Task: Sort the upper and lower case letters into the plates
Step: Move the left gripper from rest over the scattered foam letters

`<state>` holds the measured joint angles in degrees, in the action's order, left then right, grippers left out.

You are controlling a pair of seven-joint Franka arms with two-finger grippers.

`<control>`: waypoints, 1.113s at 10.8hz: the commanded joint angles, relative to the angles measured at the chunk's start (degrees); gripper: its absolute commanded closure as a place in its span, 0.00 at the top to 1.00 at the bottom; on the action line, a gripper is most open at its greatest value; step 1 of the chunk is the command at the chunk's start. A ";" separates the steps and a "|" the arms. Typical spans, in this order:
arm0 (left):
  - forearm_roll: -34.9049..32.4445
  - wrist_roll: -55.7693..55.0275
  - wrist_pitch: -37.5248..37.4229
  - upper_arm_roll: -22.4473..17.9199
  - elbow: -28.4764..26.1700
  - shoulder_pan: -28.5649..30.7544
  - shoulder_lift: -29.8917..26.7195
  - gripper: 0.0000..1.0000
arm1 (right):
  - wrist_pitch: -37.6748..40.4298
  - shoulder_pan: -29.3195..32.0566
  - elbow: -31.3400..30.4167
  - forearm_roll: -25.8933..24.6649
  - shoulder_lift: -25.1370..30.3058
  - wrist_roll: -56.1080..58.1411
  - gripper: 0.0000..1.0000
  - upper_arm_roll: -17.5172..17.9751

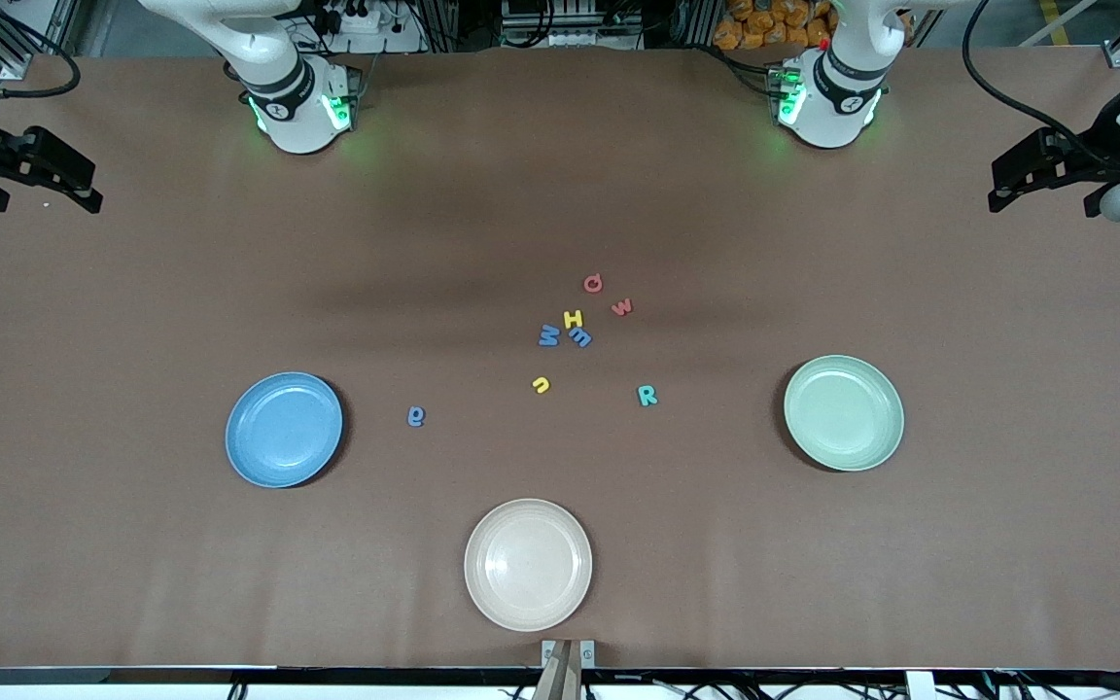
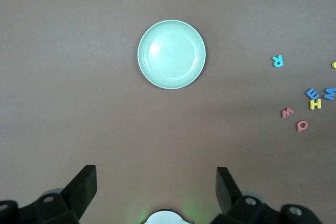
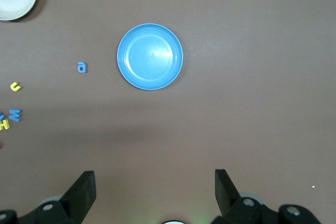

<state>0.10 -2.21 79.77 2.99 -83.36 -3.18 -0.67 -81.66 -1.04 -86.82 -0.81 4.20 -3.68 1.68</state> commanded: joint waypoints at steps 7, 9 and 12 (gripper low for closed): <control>0.60 0.63 -0.94 -0.09 -0.22 -0.07 -0.38 1.00 | -1.48 -0.01 -2.12 -0.07 2.21 0.16 1.00 -0.10; 0.69 0.11 -0.94 0.44 -0.57 -0.51 0.67 1.00 | -1.83 -0.01 -2.92 0.02 2.57 0.16 1.00 -0.10; 1.21 -0.33 -0.15 1.58 -0.40 -0.95 5.49 1.00 | -1.74 0.07 -3.36 0.11 2.57 0.08 1.00 -0.19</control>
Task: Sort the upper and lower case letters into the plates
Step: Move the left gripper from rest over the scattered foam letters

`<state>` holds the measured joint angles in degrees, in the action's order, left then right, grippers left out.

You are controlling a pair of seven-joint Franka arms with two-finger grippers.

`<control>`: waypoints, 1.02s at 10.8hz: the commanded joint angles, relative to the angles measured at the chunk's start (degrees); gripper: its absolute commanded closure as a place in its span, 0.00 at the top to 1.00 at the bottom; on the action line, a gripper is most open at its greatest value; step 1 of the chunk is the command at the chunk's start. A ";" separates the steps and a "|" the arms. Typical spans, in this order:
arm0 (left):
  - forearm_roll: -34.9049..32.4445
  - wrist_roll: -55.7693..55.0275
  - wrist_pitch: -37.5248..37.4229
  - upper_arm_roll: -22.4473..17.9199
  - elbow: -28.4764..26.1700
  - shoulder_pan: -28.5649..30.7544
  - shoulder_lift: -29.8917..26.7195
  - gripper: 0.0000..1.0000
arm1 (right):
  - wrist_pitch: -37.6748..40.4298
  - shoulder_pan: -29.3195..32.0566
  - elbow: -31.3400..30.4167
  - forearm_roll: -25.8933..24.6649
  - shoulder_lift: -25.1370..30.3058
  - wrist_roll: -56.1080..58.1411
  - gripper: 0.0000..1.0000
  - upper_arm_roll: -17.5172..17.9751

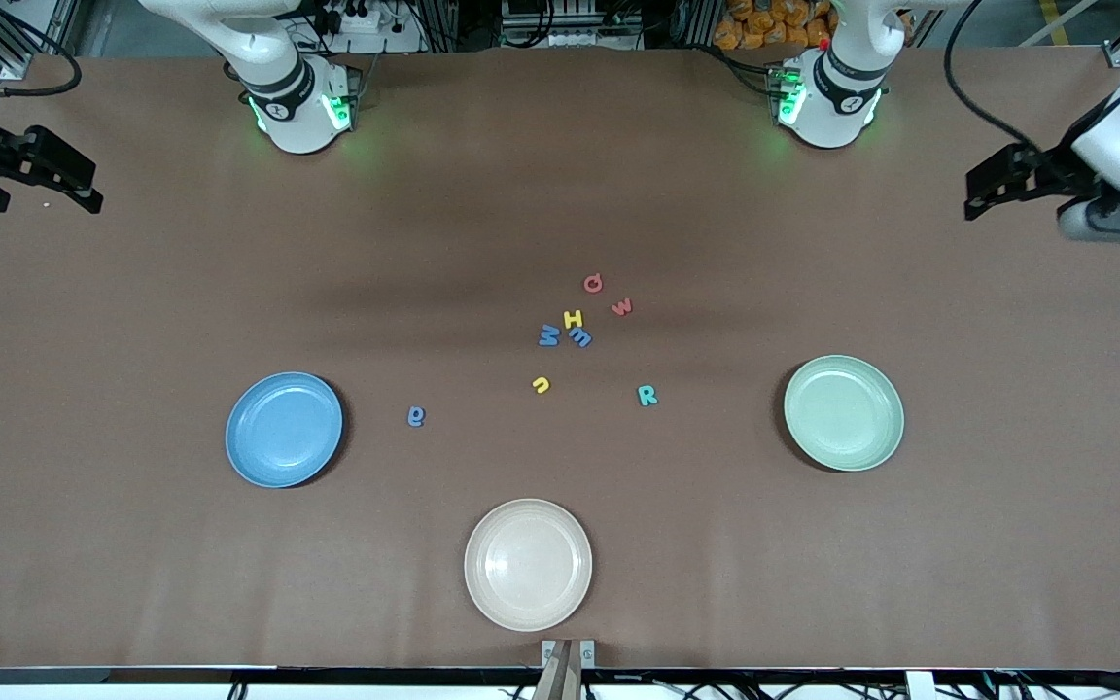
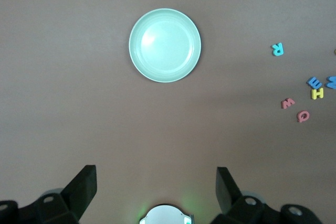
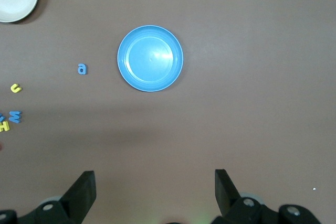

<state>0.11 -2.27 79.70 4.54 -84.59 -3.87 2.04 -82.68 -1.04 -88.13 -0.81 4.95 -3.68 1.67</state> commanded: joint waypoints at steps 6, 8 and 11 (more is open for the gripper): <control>3.39 -2.90 13.44 0.29 0.83 -6.67 15.25 1.00 | -0.21 -1.24 -0.73 1.69 -0.63 -0.02 1.00 0.17; 4.20 -5.45 17.13 0.29 1.09 -8.87 18.95 1.00 | -0.21 -2.55 -0.73 1.69 -1.60 0.16 1.00 0.26; 4.20 -8.88 19.26 0.29 1.18 -11.42 21.60 1.00 | 0.67 -4.85 -0.73 -0.16 -5.38 0.07 1.00 0.17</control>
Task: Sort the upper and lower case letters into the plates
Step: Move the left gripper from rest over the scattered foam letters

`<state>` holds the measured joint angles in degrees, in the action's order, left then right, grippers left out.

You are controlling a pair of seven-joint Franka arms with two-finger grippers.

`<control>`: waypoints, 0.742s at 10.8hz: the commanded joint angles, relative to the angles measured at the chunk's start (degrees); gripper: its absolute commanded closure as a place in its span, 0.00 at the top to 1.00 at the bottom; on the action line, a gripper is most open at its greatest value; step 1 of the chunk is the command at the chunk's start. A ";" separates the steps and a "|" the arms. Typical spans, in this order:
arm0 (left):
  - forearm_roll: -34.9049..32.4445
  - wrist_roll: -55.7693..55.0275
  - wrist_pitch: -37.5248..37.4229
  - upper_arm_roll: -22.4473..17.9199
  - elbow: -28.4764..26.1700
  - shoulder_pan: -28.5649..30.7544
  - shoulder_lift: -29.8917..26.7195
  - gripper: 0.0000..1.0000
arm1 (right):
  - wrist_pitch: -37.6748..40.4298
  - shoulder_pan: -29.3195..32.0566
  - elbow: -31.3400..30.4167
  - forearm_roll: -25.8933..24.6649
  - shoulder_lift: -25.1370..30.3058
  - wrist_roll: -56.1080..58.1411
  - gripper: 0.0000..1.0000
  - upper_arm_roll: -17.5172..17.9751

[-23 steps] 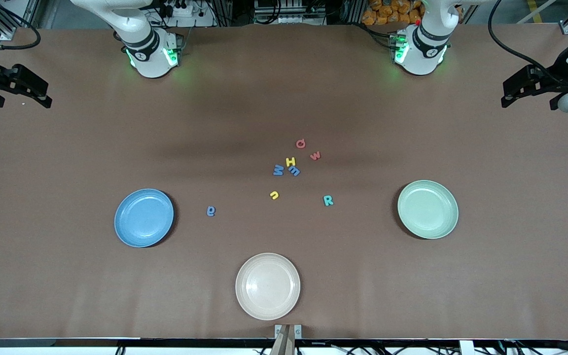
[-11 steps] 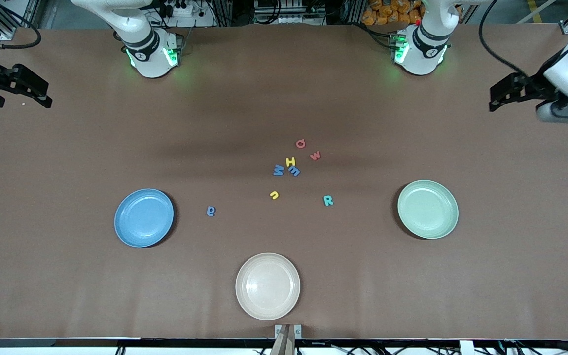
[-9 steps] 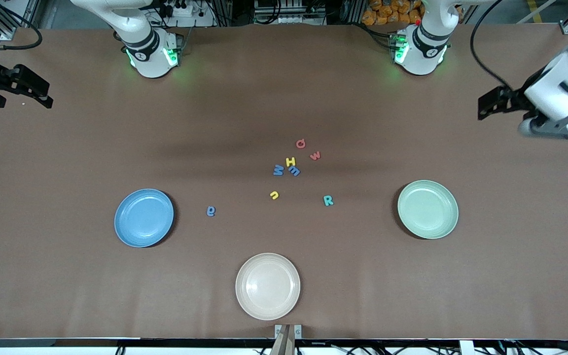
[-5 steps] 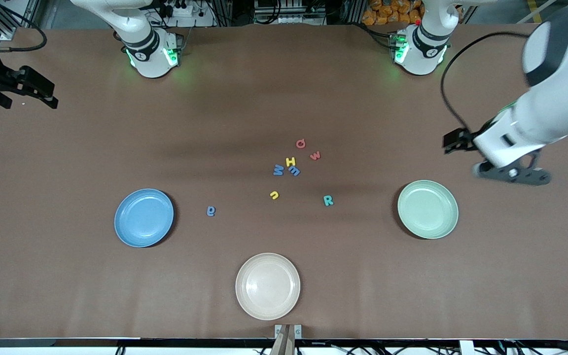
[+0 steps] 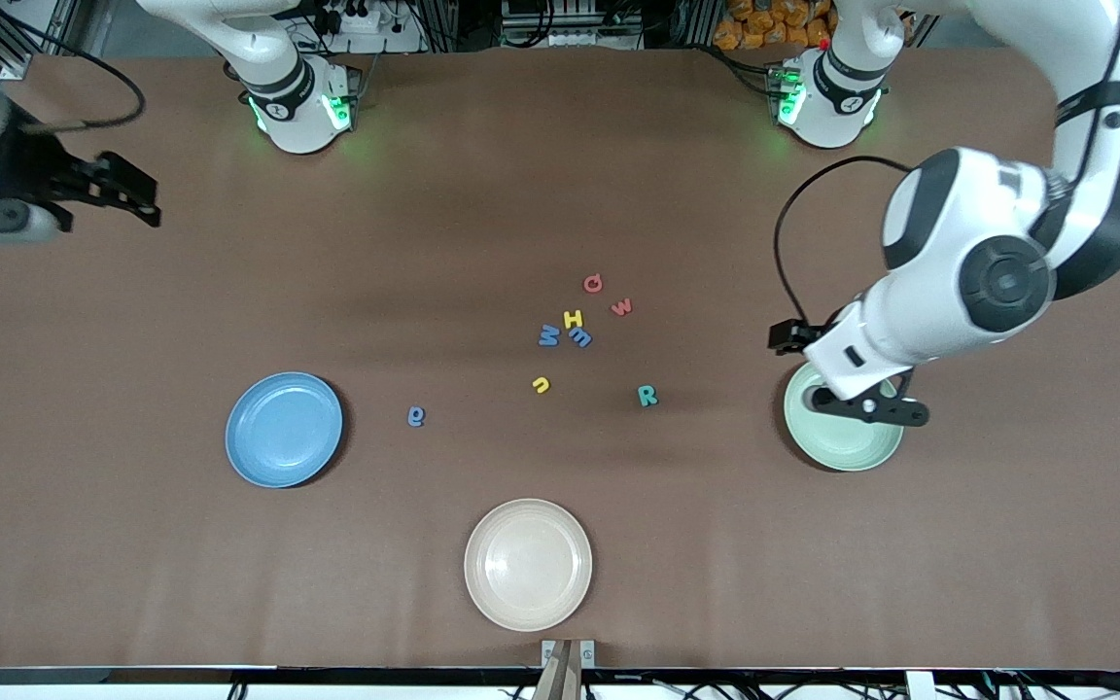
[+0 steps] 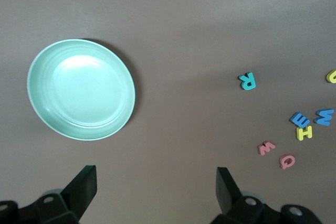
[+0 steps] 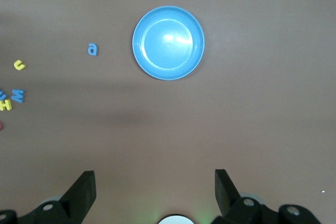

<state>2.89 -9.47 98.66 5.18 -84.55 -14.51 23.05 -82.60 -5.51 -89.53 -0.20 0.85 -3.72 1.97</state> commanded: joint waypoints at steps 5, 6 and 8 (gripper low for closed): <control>1.41 -1.87 4.16 -0.35 1.15 -1.13 4.36 1.00 | -3.53 -4.86 0.67 0.63 -3.48 -4.68 1.00 0.05; 1.41 -2.22 5.39 -0.35 1.06 -1.83 5.33 1.00 | -3.71 -6.87 0.67 2.73 -3.92 -8.45 1.00 -0.04; 0.71 -4.41 6.28 -0.61 1.06 -4.20 7.09 1.00 | -4.67 -10.03 0.67 3.28 -5.15 -13.92 1.00 -0.04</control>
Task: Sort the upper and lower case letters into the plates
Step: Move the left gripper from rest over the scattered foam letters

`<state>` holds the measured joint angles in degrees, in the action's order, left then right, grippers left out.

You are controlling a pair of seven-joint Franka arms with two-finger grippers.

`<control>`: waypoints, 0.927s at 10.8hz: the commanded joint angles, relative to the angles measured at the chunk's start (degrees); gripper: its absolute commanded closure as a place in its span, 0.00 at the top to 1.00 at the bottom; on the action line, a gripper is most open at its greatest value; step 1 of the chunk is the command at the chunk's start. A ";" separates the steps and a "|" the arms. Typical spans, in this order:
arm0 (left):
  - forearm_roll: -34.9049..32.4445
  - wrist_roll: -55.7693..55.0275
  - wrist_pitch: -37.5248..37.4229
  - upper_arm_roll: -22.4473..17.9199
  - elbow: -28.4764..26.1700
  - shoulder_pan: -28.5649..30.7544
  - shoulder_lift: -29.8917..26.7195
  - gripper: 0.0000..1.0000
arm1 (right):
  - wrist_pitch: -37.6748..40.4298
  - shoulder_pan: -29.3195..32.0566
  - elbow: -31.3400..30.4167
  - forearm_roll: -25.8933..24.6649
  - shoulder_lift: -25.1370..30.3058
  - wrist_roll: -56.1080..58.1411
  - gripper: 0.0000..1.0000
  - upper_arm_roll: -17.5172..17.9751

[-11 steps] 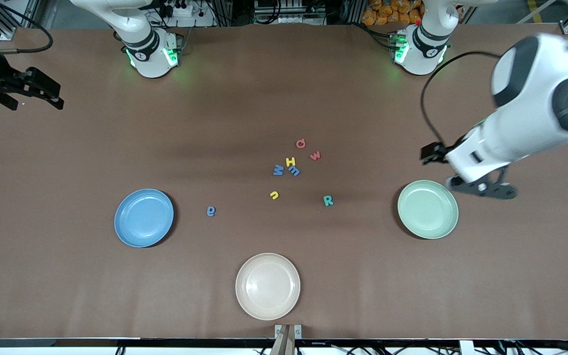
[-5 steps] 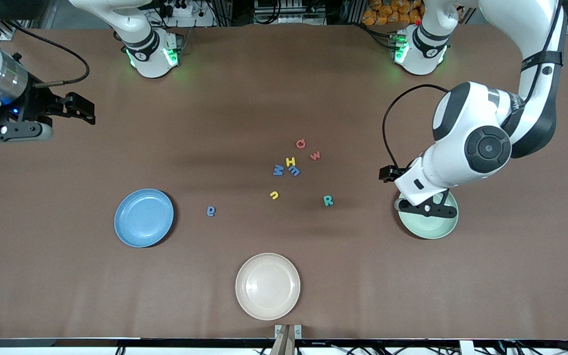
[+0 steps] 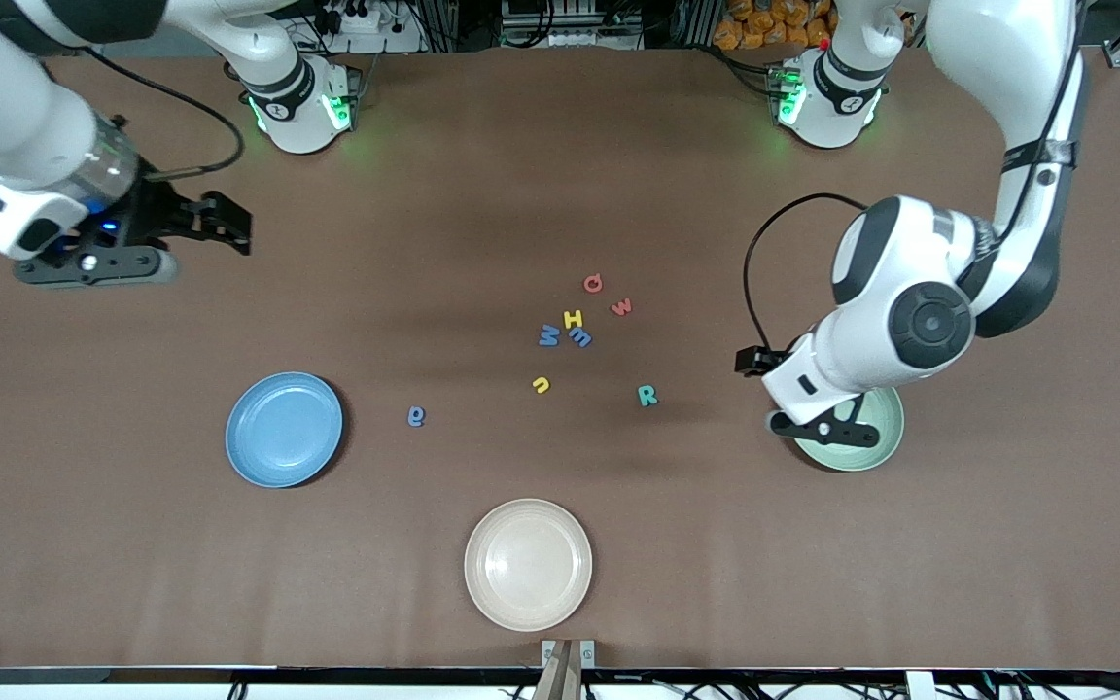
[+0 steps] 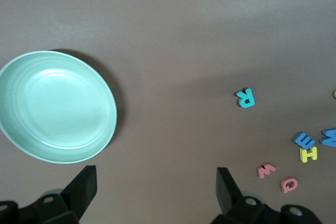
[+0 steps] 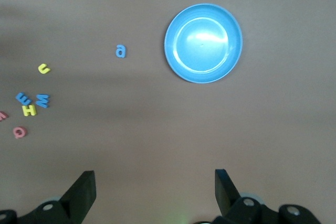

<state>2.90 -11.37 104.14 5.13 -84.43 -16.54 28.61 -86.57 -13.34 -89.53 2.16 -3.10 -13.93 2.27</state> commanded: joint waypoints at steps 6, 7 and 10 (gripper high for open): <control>-1.14 -6.53 6.94 -0.47 0.94 -4.46 6.62 1.00 | -2.20 -7.92 -1.69 1.09 -4.73 -9.27 1.00 -0.25; -1.23 -9.95 7.91 -0.47 0.85 -5.77 7.33 1.00 | -2.81 -8.54 -2.57 1.00 -4.73 -9.36 1.00 -0.34; -1.58 -19.70 13.96 -0.48 0.59 -9.12 10.05 1.00 | -6.15 -9.07 -5.74 1.00 -4.20 -9.36 1.00 -0.25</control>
<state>2.73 -26.02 115.68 5.05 -84.46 -24.13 37.09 -91.12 -21.92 -93.33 2.33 -8.34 -22.19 2.39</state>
